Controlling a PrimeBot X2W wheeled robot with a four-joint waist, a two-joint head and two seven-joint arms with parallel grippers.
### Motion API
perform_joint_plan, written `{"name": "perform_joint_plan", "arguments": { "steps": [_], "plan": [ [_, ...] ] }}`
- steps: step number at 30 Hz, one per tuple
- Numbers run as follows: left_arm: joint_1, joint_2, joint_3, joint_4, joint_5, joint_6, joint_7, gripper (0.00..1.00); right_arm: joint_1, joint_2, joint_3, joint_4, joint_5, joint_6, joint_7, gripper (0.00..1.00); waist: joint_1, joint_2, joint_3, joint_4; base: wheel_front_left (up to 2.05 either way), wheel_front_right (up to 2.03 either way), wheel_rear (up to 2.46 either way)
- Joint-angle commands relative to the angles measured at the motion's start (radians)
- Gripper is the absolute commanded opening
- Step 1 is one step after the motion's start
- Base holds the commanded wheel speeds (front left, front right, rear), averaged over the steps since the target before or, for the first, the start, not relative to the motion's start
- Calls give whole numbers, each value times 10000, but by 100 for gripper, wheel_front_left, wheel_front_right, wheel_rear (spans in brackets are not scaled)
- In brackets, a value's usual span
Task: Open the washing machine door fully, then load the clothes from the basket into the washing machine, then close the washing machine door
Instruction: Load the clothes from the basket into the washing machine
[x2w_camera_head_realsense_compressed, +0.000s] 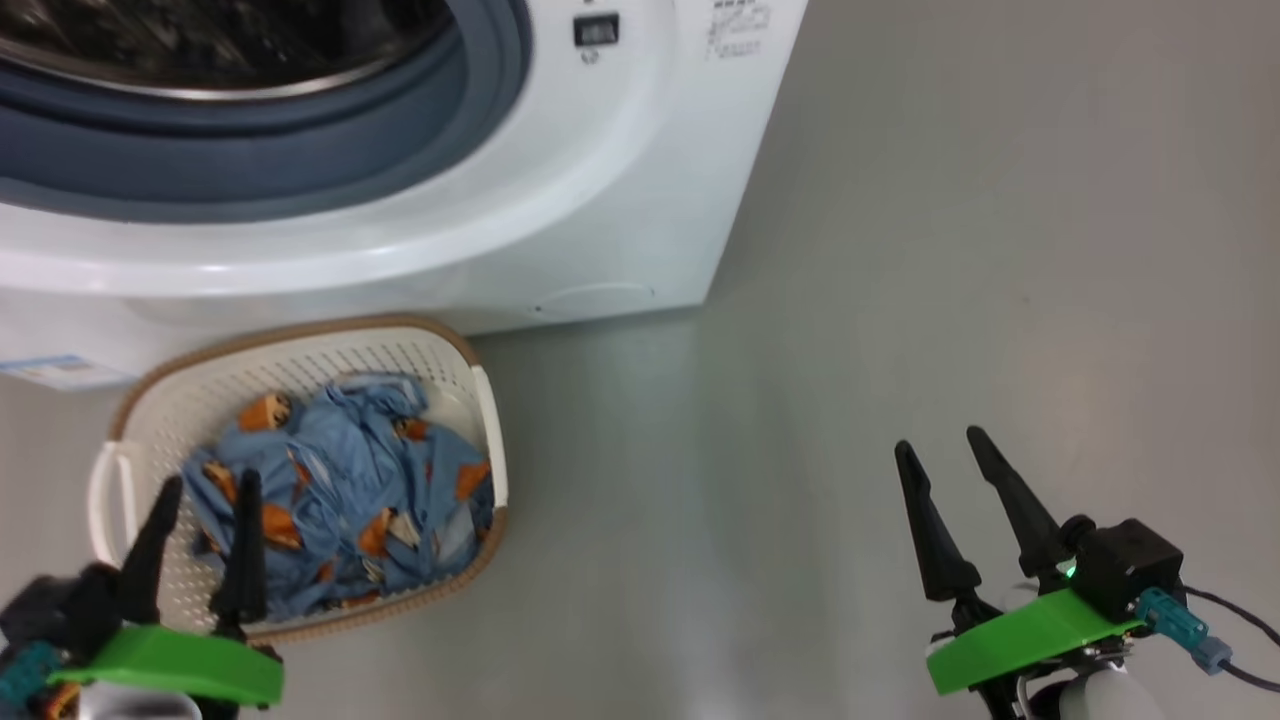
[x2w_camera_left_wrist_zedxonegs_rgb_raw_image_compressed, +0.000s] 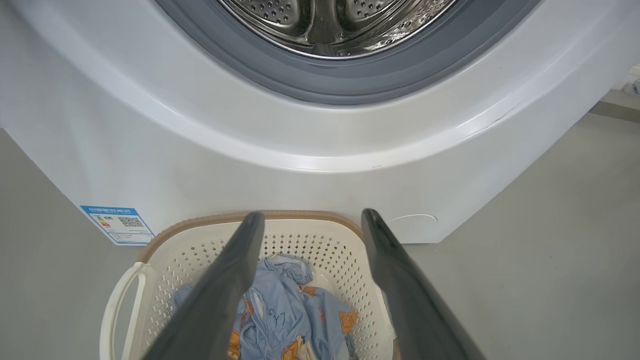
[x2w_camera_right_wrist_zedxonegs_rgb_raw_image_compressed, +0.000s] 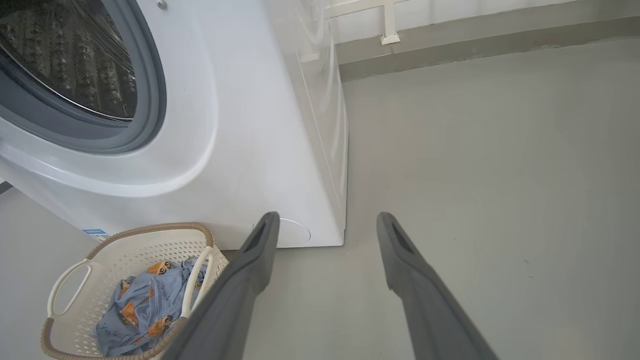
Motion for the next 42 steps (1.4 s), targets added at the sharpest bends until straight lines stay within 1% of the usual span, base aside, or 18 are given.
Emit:
{"name": "perform_joint_plan", "arguments": {
  "steps": [1, 6, 15, 20, 22, 31, 42],
  "plan": [
    [-209, 322, 303, -109, -115, -31, -63, 100, -109, -31, 283, -253, 63, 16, -118, 100, 0, 0, 695, -302, 0, 0, 0],
    [-896, 736, -28, 622, -571, -31, -63, 100, -354, -31, 430, -339, 152, 16, -118, 100, 0, 0, 1377, -541, 0, 0, 0],
    [-2393, 1456, -1046, 2151, -1540, -31, -63, 100, -781, -31, 719, -504, 307, 16, -118, 100, 0, 0, 2446, -918, 0, 0, 0],
    [-3143, 1792, -1861, 3114, -2164, -31, -57, 100, -955, -31, 788, -579, 368, 16, -118, 100, 0, 0, 2963, -1118, 0, 0, 0],
    [-3552, 1938, -2384, 3603, -2570, -31, 40, 100, -1019, -31, 831, -626, 412, 16, -118, 100, 0, 0, 3236, -1235, 0, 0, 0],
    [-4613, 2413, -3518, 4612, -3519, -31, 577, 100, -1138, -31, 923, -822, 558, 16, -118, 100, 0, 0, 4008, -1560, 0, 0, 0],
    [-5726, 2984, -4369, 5555, -4217, -31, 1143, 100, -1134, -31, 996, -1003, 700, 16, -118, 100, 0, 0, 4872, -1814, 0, 0, 0]
  ]
}}
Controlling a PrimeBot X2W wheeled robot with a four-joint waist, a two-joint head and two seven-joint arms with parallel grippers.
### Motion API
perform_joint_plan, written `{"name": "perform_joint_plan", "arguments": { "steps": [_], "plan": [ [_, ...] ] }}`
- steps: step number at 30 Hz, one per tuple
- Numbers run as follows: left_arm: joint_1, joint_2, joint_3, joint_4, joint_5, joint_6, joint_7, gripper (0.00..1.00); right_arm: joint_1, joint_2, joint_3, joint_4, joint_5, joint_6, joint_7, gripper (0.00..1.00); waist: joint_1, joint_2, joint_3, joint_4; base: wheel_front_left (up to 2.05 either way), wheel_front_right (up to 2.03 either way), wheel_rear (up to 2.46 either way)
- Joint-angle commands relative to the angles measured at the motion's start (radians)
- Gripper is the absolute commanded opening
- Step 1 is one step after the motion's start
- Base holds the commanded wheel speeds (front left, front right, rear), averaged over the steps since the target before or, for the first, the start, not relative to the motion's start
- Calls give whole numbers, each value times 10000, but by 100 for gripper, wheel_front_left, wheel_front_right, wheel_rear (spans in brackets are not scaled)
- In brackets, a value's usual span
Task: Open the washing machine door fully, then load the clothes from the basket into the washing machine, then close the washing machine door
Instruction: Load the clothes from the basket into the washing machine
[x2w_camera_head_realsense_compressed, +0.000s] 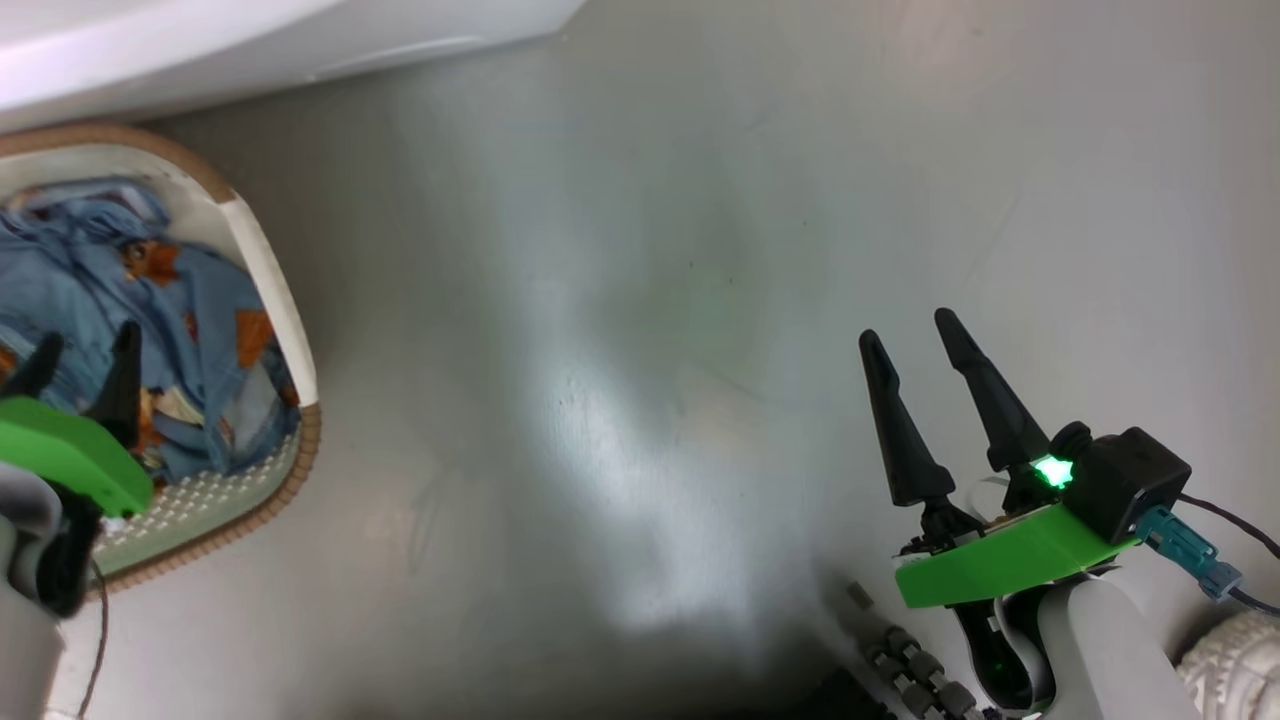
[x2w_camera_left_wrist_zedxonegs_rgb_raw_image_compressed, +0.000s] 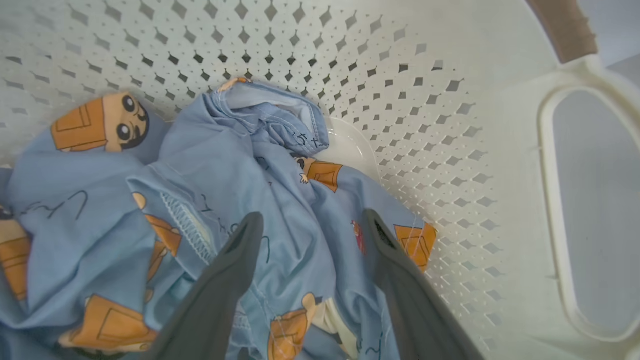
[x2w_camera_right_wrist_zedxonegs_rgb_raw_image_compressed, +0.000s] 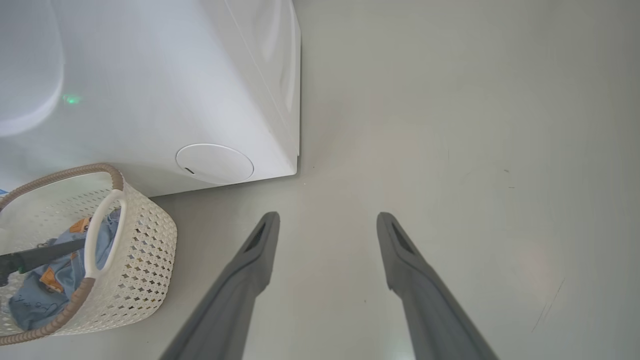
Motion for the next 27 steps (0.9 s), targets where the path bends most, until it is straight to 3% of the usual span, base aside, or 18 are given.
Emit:
{"name": "perform_joint_plan", "arguments": {
  "steps": [1, 13, 27],
  "plan": [
    [-111, 543, 106, 95, -111, -31, 109, 100, 239, -22, 300, -230, 89, 16, -117, 100, 0, 0, 349, -111, 0, 0, 0],
    [-1061, 781, -591, 669, -561, -31, 882, 100, 169, -22, 416, -274, 161, 16, -117, 100, 0, 0, 1066, -206, 0, 0, 0],
    [-2300, 596, -1286, 1615, -520, -31, 1555, 100, 46, -22, 586, -180, 221, 16, -117, 100, 0, 0, 1645, -255, 0, 0, 0]
  ]
}}
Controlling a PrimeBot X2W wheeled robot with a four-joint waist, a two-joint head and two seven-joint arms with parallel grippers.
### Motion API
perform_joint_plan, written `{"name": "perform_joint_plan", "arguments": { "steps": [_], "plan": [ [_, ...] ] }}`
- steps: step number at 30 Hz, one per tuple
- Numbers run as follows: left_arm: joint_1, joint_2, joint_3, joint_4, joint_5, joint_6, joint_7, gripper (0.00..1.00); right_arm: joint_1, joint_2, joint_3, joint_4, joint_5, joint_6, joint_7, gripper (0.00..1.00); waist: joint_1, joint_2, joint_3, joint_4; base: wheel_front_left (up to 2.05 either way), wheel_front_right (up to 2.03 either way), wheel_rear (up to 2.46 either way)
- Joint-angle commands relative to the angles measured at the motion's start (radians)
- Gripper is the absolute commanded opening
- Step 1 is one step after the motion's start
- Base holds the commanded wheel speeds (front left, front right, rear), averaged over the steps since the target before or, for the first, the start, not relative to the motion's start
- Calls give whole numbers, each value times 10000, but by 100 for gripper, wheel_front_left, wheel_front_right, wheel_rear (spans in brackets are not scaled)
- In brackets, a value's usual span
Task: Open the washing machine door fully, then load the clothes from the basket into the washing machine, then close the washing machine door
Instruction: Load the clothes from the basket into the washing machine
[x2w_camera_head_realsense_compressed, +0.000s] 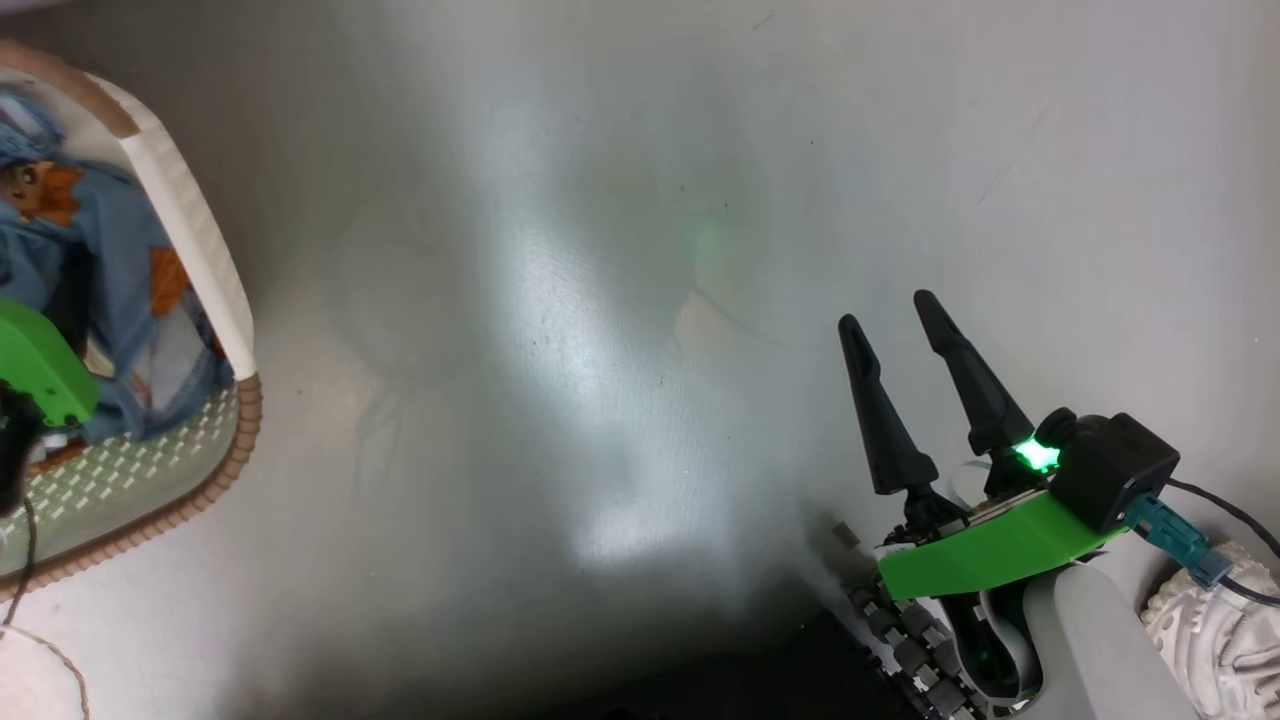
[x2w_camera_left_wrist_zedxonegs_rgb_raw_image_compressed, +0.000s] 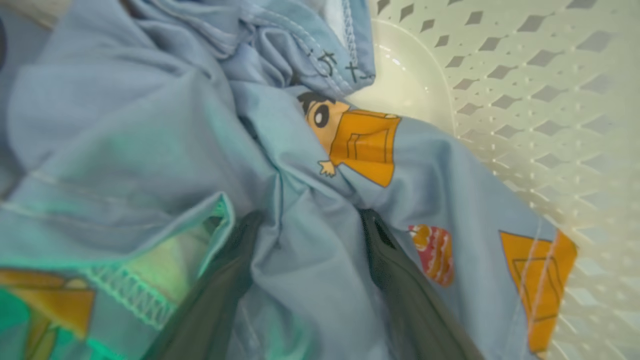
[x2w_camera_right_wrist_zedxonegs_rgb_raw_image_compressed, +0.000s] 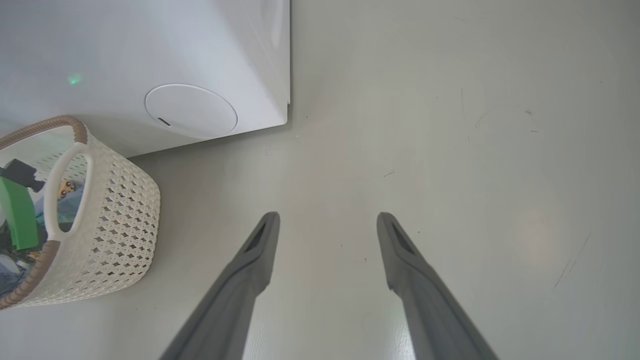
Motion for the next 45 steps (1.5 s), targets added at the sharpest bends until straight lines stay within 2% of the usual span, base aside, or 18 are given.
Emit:
{"name": "perform_joint_plan", "arguments": {
  "steps": [1, 4, 7, 15, 26, 35, 39, 44, 45],
  "plan": [
    [43, 377, 130, 128, 60, -31, 68, 100, 334, -27, 272, -133, 76, 16, -49, 100, 0, 0, 48, -37, 0, 0, 0],
    [-154, 318, 10, 442, 127, -31, 236, 100, 317, -27, 308, -125, 116, 16, -49, 100, 0, 0, 99, -87, 0, 0, 0],
    [-267, 235, -94, 627, 132, -31, 336, 0, 297, -27, 306, -91, 156, 16, -49, 100, 0, 0, 97, -117, 0, 0, 0],
    [-114, 85, -369, 593, -1, -31, 4, 0, 153, -27, 77, -76, 161, 16, -49, 100, 0, 0, -307, 30, 0, 0, 0],
    [765, 89, -783, -1, -250, -31, -1532, 0, 41, -27, -197, 19, -20, 16, -49, 100, 0, 0, -1475, 438, 0, 0, 0],
    [1494, -184, -969, -528, -350, -31, -2605, 0, 158, -27, -504, 114, -313, 16, -49, 100, 0, 0, -2662, 934, 0, 0, 0],
    [1776, -272, -461, -1028, -161, -30, -2686, 0, 212, -27, -591, 151, -398, 16, -49, 100, 0, 0, -3206, 1157, 0, 0, 0],
    [2670, -333, 840, -2212, 705, 102, -2692, 0, 293, -27, -644, 185, -487, 16, -49, 100, 0, 0, -3864, 1332, 0, 0, 0],
    [3110, -414, 1353, -2647, 1064, 147, -2693, 0, 331, -27, -661, 210, -524, 16, -49, 100, 0, 0, -4115, 1388, 0, 0, 0]
  ]
}}
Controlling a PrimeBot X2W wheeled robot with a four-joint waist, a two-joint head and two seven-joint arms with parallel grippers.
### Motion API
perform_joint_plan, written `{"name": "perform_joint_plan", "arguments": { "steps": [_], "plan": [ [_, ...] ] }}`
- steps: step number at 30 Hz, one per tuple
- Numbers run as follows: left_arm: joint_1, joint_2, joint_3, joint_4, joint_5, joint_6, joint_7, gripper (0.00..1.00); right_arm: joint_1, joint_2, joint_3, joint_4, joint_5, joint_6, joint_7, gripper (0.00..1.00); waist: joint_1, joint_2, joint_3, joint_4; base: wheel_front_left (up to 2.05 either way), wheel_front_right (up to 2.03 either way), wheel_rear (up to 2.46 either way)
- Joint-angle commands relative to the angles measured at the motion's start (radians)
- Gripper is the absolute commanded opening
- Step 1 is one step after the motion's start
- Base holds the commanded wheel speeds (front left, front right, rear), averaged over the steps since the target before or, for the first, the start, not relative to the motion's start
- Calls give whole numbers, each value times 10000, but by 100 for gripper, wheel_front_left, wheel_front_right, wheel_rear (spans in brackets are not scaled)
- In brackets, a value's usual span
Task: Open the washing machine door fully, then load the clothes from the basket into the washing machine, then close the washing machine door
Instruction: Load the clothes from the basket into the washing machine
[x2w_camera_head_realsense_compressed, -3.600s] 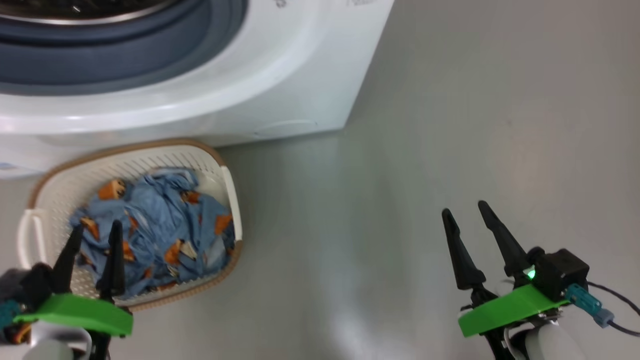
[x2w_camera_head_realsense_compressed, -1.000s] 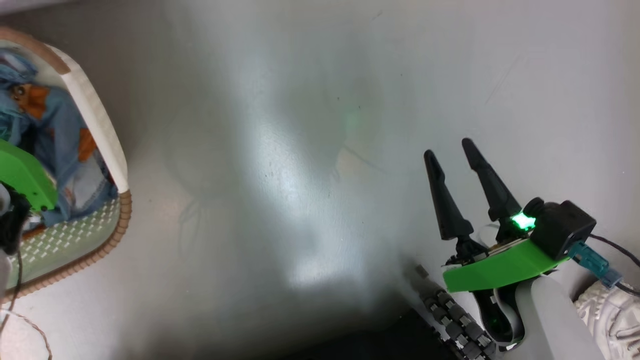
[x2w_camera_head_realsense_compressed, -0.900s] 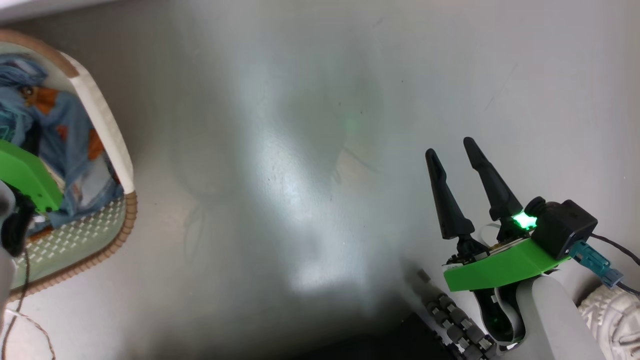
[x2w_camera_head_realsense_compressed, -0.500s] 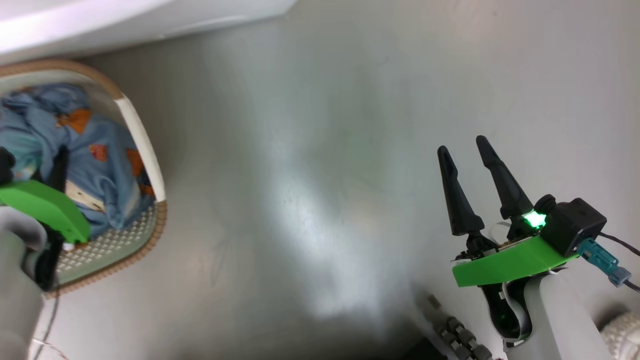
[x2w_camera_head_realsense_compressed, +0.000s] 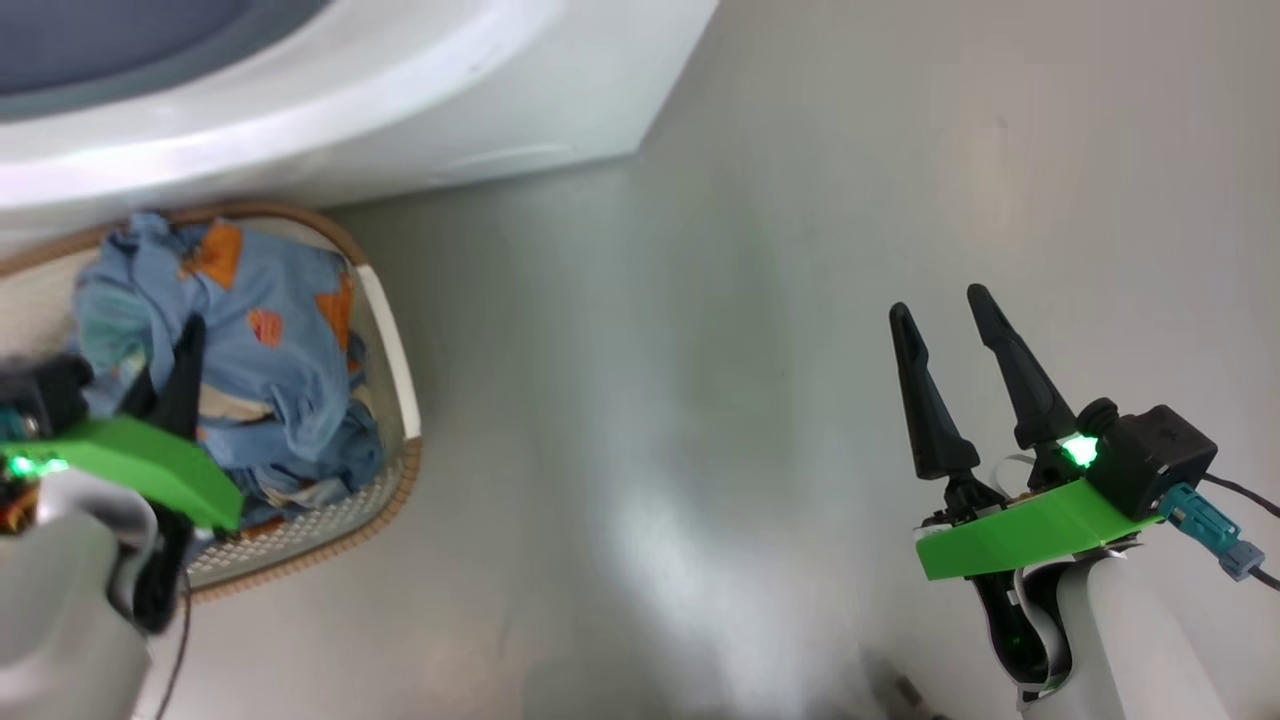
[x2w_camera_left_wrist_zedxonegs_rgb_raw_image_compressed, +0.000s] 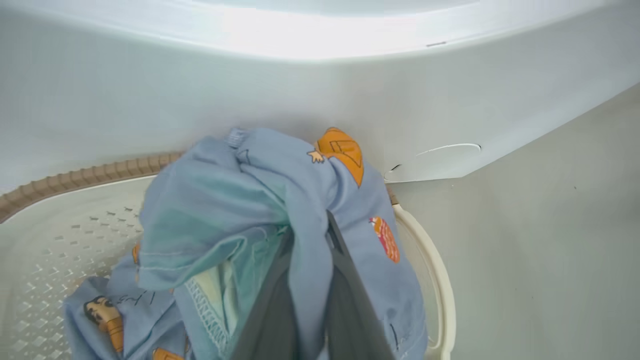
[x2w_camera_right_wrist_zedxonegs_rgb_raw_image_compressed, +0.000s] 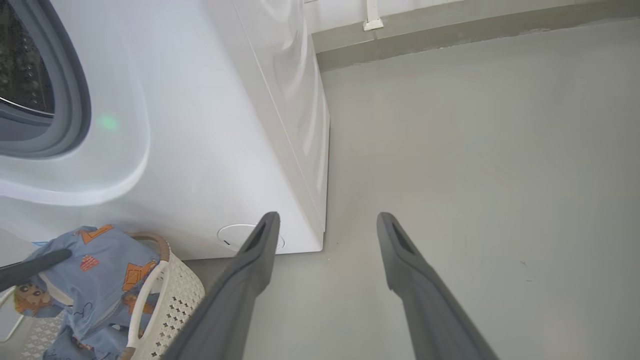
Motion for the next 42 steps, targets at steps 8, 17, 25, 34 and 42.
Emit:
{"name": "perform_joint_plan", "arguments": {
  "steps": [8, 17, 25, 34, 42],
  "plan": [
    [1782, -49, 2354, -1844, 1558, 85, -92, 0, 642, -16, 130, -28, -179, 16, -48, 100, 0, 0, -1502, 463, 0, 0, 0],
    [3337, -803, 4375, -3925, 3105, 20, -92, 0, 985, -16, 38, 50, -310, 16, -48, 100, 0, 0, -2653, 597, 0, 0, 0],
    [4488, -1430, 5460, -5357, 4057, -37, -93, 0, 1362, -16, -22, 29, -385, 16, -48, 100, 0, 0, -3590, 682, 0, 0, 0],
    [5729, -2001, 6248, -6582, 4814, -66, -93, 0, 1891, -16, 16, 5, -584, 16, -48, 100, 0, 0, -4684, 750, 0, 0, 0],
    [6768, -2443, 6626, -7507, 5269, -71, -93, 0, 2361, -16, -14, -62, -703, 16, -48, 100, 0, 0, -5388, 815, 0, 0, 0]
  ]
}}
